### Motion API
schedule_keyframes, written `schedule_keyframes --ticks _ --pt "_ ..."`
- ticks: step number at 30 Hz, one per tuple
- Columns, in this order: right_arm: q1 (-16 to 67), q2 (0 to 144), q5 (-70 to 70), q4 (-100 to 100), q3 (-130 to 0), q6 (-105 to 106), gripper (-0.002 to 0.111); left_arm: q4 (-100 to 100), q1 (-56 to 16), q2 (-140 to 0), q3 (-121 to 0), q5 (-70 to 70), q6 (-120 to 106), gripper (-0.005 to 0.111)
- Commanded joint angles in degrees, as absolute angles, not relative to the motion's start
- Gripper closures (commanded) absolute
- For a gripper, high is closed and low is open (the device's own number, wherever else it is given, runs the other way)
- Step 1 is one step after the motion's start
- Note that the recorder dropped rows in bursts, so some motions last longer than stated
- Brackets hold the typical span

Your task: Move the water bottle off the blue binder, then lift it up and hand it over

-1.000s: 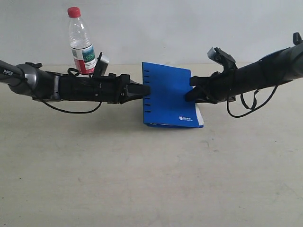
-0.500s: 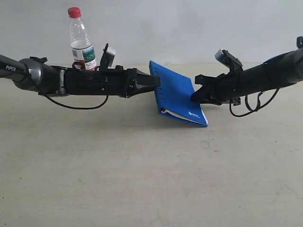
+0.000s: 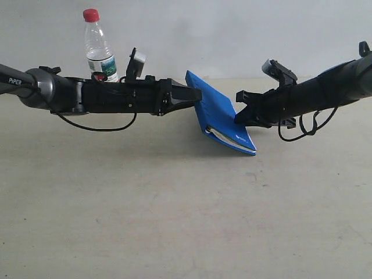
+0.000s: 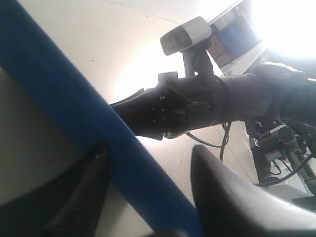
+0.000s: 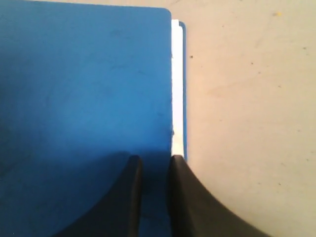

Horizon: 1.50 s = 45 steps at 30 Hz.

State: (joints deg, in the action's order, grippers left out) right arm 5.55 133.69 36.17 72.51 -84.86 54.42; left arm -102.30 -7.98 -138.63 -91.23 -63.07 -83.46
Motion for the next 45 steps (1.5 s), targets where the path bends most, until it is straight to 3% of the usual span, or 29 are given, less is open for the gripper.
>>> schedule_keyframes --ticks 1,9,23,30,35,37,39,41,45 --pt "8.5 138.1 31.9 68.2 -83.6 54.7 0.108 -99.0 -13.2 -139.3 -91.0 -70.0 -82.0 0.059" --pt "8.5 138.1 32.8 68.2 -83.6 54.7 0.108 -94.5 -13.3 -139.3 -91.0 -61.3 -72.3 0.036" --pt "8.5 138.1 36.8 68.2 -83.6 58.5 0.108 -87.2 -13.3 -139.3 -91.0 -49.1 -62.6 0.037" --pt "8.5 138.1 36.2 68.2 -83.6 58.6 0.108 -61.3 -12.3 -138.4 -91.0 -39.3 -44.5 0.037" --pt "8.5 138.1 45.1 68.7 -83.6 64.6 0.108 -61.5 -13.3 -138.3 -92.4 -39.8 -43.5 0.037" --pt "8.5 138.1 55.4 68.9 -83.6 66.8 0.105 -63.7 -13.3 -138.3 -93.7 -42.6 -43.5 0.037" --pt "8.5 138.1 67.7 71.8 -83.6 71.7 0.091 -71.7 -13.2 -138.3 -94.9 -48.2 -48.5 0.037" --pt "8.5 138.1 70.0 76.2 -83.6 73.8 0.085 -77.6 -13.2 -138.3 -95.0 -52.3 -52.2 0.037" --pt "8.5 137.1 70.0 80.0 -84.1 75.1 0.084 -81.2 -13.1 -137.4 -95.0 -55.2 -55.8 0.037"
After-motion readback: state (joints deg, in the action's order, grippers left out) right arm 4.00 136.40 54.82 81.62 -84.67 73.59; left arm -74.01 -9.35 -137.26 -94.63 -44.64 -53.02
